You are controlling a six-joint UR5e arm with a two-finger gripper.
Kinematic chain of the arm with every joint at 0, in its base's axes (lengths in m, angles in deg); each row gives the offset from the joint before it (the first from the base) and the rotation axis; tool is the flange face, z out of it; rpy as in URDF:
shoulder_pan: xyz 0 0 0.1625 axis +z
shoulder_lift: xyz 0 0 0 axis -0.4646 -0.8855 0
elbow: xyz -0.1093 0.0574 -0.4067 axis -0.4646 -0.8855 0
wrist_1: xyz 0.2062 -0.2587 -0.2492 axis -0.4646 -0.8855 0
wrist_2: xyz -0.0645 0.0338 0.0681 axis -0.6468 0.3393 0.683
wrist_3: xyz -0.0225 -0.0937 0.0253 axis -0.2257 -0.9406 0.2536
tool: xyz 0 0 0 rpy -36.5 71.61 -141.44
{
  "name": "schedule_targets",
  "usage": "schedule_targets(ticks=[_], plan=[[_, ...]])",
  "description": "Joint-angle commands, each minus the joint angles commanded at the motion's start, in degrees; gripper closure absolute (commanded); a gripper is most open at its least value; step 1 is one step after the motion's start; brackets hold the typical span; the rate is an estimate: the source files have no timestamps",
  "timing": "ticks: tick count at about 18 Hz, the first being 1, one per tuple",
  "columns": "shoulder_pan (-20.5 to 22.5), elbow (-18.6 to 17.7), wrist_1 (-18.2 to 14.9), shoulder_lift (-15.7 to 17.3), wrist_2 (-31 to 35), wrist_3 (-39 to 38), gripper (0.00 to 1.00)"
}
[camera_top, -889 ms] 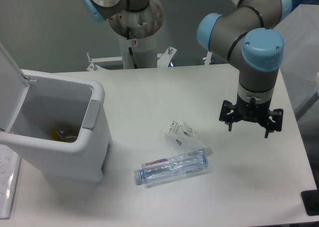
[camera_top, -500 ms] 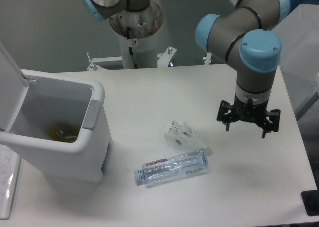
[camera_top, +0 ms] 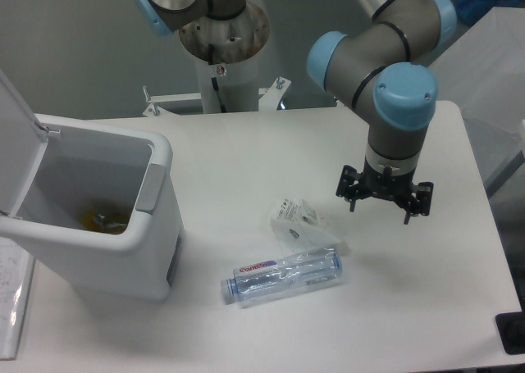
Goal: Place the trash in the trash can
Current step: 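Move the gripper over the crumpled white paper wrapper, then lower the gripper and pinch the white paper wrapper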
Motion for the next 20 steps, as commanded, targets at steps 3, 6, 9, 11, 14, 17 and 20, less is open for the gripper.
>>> schedule_targets(ticks=[3, 6, 9, 11, 14, 17, 20], plan=[[-1.23, -3.7, 0.89, -0.09, 0.09, -0.09, 0.0], [-1.5, -3.62, 1.24, -1.14, 0.35, 0.26, 0.0], [-2.37, -4.32, 1.24, -2.28, 1.67, 0.7, 0.0], [-2.55, -5.11, 1.24, -2.2, 1.58, 0.87, 0.0], [-4.48, -7.92, 1.07, -1.85, 1.84, 0.09, 0.0], [-5.02, -9.07, 0.72, -1.5, 2.02, -0.09, 0.0], [-5.19, -10.56, 0.72, -1.14, 3.59, -0.62, 0.0]])
